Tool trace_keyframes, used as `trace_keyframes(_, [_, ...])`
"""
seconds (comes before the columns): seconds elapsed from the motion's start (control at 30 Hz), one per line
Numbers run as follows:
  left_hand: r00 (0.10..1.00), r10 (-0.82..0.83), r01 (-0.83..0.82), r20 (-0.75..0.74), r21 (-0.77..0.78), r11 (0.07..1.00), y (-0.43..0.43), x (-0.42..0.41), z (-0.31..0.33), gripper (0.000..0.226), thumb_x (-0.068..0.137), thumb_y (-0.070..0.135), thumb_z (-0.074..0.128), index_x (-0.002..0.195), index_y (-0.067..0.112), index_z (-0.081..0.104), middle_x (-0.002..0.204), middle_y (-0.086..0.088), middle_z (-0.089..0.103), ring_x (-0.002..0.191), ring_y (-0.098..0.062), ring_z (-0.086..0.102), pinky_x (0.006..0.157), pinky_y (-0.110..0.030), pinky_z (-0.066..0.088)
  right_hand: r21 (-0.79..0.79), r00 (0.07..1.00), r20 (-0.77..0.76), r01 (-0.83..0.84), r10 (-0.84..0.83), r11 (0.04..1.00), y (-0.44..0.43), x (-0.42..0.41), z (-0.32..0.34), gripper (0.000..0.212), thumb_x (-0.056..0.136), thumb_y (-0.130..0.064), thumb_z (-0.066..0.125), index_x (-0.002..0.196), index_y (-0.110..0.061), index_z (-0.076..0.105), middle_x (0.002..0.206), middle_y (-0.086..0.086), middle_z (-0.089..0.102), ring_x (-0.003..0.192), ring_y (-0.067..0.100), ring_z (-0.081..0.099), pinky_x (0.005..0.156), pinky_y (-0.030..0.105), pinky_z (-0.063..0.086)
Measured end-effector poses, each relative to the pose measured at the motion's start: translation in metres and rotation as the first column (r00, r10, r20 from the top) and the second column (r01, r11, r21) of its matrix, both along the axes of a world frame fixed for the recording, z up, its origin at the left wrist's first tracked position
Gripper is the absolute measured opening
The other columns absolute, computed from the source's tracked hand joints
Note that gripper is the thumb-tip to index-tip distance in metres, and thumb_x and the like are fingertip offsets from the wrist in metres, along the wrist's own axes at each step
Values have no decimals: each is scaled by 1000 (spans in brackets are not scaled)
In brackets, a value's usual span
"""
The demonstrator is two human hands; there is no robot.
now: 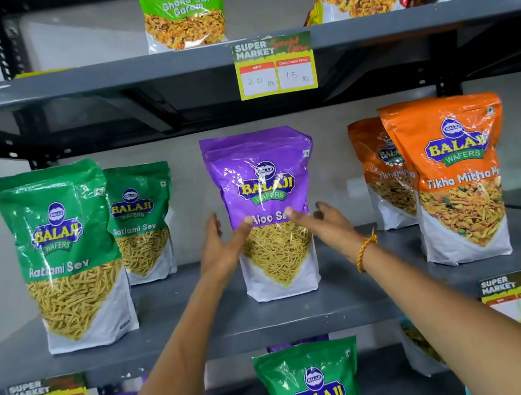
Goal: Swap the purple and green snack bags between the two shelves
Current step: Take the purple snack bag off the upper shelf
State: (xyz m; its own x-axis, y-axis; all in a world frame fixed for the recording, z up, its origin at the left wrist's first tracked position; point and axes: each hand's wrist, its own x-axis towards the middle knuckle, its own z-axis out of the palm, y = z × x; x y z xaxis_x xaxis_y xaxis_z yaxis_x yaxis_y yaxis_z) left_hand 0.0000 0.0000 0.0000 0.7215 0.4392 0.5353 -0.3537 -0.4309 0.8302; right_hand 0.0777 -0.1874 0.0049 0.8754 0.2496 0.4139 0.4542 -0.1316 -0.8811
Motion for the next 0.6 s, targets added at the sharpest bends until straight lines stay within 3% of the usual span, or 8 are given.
trace_keyframes(0.07, [980,-188,183,-63,-83,980,4,3,-8,73,76,30,69,136,7,35,140,-17,47,126,-25,47,108,-39,38,11,980,-60,-188,188,982,3,-2,-9,35,63,-40,79,90,-19,70,88,-10,74,99,19,65,69,13,51])
trace_keyframes(0.1, [965,-246,240,-90,-72,968,8,3,-14,57,76,22,70,127,8,47,133,-18,55,119,-25,55,102,-34,44,21,971,-54,-231,232,973,3,-1,-15,26,62,-30,81,82,-18,70,89,-6,76,94,19,67,72,17,55])
trace_keyframes(0.2, [965,-243,242,-103,-18,970,10,3,-24,24,76,10,70,97,18,63,114,-14,66,91,-12,64,80,-16,53,89,976,-26,-214,217,973,5,3,-26,36,59,-17,84,91,-11,67,106,13,72,93,20,66,88,36,54])
trace_keyframes(0.27, [973,-222,221,-57,-23,975,7,-1,-24,25,76,5,69,98,15,63,106,-12,66,80,-3,64,84,-21,54,134,975,-9,-218,221,967,5,1,-26,37,57,-16,84,90,-12,67,107,14,71,91,19,66,88,37,53])
trace_keyframes(0.33, [976,-217,217,-25,-22,976,4,-9,-23,27,76,1,68,101,10,62,105,-10,65,71,6,65,75,-14,54,144,975,-3,-218,221,965,2,-6,-26,34,54,-21,86,83,-17,69,103,10,73,87,14,68,81,32,55])
trace_keyframes(0.4, [975,-221,221,-7,-2,975,0,-25,-22,28,76,0,67,104,6,62,107,-11,65,74,4,66,69,-8,52,129,976,21,-217,216,968,-1,-18,-27,33,50,-26,87,77,-22,69,94,0,75,81,5,69,73,22,55])
trace_keyframes(0.47, [976,-216,216,11,12,976,-3,-48,-22,29,76,2,68,104,7,63,107,-13,67,83,-5,66,75,-11,53,145,972,40,-236,232,961,-5,-38,-27,30,50,-25,87,75,-23,69,84,-11,74,75,-1,69,65,14,54])
trace_keyframes(0.6, [984,-167,163,66,54,985,-14,-109,-27,31,72,9,72,102,11,66,96,2,75,88,-5,69,75,-12,53,225,947,116,-320,300,921,-13,-91,-32,43,44,-26,86,83,-16,71,83,-11,75,77,0,69,63,10,52])
